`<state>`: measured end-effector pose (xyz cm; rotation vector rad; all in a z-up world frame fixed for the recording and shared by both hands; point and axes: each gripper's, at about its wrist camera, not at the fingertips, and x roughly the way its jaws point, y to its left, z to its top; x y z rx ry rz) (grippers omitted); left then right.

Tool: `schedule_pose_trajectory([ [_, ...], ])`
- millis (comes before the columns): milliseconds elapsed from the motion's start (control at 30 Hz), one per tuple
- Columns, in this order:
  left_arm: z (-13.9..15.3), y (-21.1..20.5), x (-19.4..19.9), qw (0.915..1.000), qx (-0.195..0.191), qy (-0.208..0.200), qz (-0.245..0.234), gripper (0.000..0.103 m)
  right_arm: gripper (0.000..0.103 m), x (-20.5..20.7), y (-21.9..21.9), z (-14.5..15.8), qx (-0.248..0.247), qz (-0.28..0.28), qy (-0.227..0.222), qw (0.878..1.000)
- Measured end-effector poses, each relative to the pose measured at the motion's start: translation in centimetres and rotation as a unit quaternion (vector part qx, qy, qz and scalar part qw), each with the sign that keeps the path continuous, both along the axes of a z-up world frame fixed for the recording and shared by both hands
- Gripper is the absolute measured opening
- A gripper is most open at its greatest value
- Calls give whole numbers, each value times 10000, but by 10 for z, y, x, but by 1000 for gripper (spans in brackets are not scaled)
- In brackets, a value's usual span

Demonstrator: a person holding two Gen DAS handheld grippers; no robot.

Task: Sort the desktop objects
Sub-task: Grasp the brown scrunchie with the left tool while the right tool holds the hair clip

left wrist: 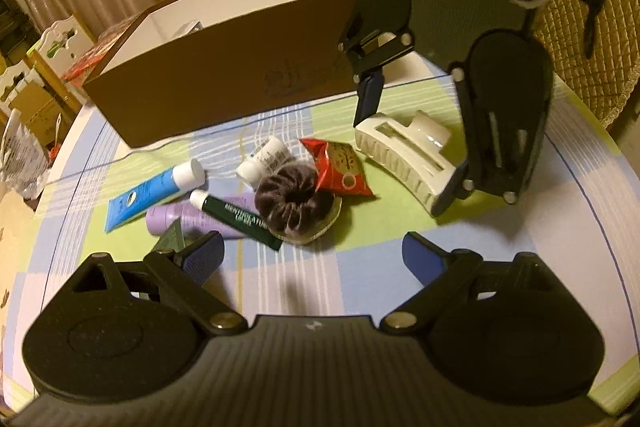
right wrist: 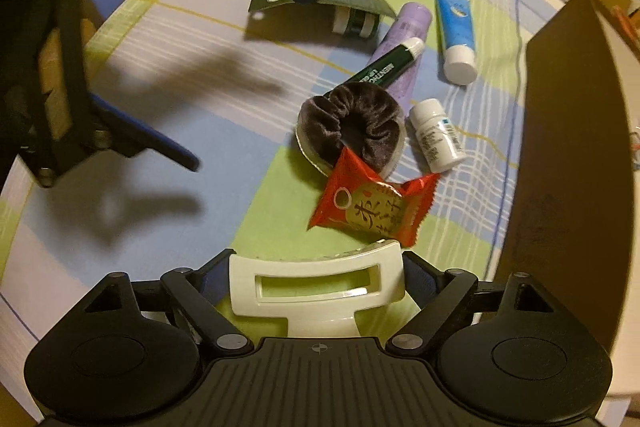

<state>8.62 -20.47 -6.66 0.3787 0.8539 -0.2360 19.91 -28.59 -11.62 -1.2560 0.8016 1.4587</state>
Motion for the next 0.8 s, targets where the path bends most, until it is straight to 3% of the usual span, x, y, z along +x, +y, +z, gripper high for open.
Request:
schedule_pose_trajectory([
  [200,-6,-7,21,9978,314,35,-577,94,86,-9,-31,16,171,-323,-84,9993],
  [367,-16,-6,41,9911,720,223,-1094,90,86,-13,-48,20,248,-600,-142,9978],
  [500,-25,-3,55,9855,925,474,-1341,73,86,-14,-59,21,311,-817,-165,9960],
  [700,-33,-3,65,9783,1033,639,-1678,62,86,-16,-73,22,385,-1090,-185,9931],
  [800,-33,0,65,9796,984,659,-1623,41,86,-15,-75,23,406,-1142,-205,9924],
])
